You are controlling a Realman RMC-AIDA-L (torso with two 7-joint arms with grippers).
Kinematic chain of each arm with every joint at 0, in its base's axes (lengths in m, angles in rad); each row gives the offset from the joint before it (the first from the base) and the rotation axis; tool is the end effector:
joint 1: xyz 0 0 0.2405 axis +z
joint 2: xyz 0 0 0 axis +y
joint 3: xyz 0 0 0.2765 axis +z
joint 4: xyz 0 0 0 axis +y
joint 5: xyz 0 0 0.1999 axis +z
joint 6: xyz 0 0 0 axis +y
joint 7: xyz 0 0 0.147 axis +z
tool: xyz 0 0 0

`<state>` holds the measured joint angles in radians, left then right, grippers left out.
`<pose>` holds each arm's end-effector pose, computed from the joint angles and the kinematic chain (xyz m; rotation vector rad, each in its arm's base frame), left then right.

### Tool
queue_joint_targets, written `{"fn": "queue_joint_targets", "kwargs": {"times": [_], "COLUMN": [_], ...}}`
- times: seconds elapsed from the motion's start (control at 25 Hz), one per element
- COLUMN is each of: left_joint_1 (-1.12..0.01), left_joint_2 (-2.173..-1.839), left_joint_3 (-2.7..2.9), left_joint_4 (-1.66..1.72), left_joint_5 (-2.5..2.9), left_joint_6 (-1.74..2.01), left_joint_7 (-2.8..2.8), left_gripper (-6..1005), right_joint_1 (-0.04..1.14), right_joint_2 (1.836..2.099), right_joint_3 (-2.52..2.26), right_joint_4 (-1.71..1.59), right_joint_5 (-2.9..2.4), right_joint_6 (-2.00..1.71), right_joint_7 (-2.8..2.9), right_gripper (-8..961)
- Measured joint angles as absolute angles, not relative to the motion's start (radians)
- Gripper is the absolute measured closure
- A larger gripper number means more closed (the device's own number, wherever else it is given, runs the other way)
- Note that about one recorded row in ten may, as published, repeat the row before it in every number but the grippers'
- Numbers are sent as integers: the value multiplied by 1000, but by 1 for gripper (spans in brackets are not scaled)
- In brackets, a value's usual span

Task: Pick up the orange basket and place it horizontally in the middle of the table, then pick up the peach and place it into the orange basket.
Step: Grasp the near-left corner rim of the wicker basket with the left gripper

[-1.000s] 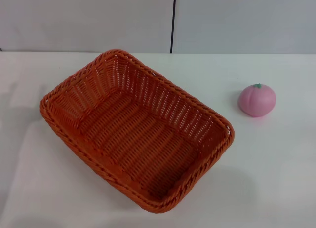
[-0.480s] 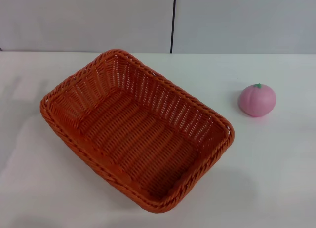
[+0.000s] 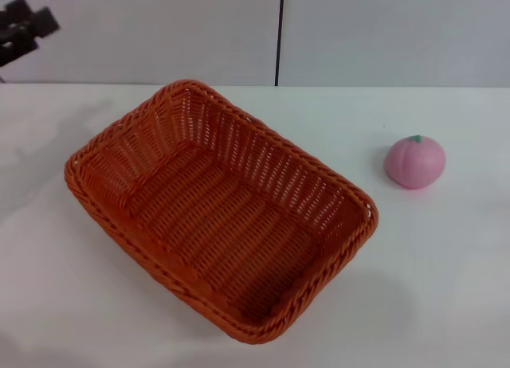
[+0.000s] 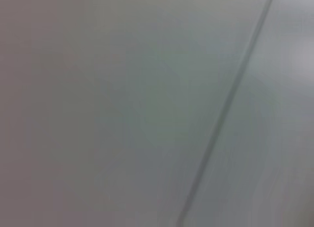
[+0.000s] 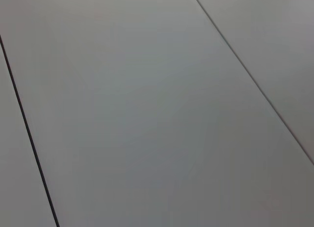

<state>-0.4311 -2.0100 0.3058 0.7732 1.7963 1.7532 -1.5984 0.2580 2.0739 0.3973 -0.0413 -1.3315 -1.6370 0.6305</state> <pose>-0.2991 0.3179 0.1067 -2.2319 -0.7722 -1.1361 0.4087 0.2267 0.0990 -0.8671 0.5658 1.0443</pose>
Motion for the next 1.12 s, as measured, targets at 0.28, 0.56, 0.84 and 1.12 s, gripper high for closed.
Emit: {"fn": "queue_joint_targets", "kwargs": {"times": [0.28, 0.56, 0.84, 1.12], "left_joint_1": [-415, -458, -463, -466], "left_joint_2": [-2011, -2017, -2019, -2023], "left_joint_3": [486, 504, 544, 556], "left_joint_4": [1034, 1123, 1130, 1135], "left_joint_5": [1918, 2157, 2231, 2260], "left_joint_6": [1695, 1691, 1695, 1686], "left_joint_7": [-1820, -1916, -1923, -1932], "left_gripper": [212, 214, 216, 218], "right_joint_1": [256, 254, 255, 253], "right_joint_2": [2074, 2075, 2076, 2076], "right_joint_3": [397, 397, 397, 397], "right_joint_4": [-41, -40, -39, -38], "right_joint_5": [-1331, -1330, -1330, -1330], "right_joint_6": [-1636, -1622, -1612, -1598], "right_joint_7": [630, 630, 630, 630], "right_gripper": [416, 415, 415, 415]}}
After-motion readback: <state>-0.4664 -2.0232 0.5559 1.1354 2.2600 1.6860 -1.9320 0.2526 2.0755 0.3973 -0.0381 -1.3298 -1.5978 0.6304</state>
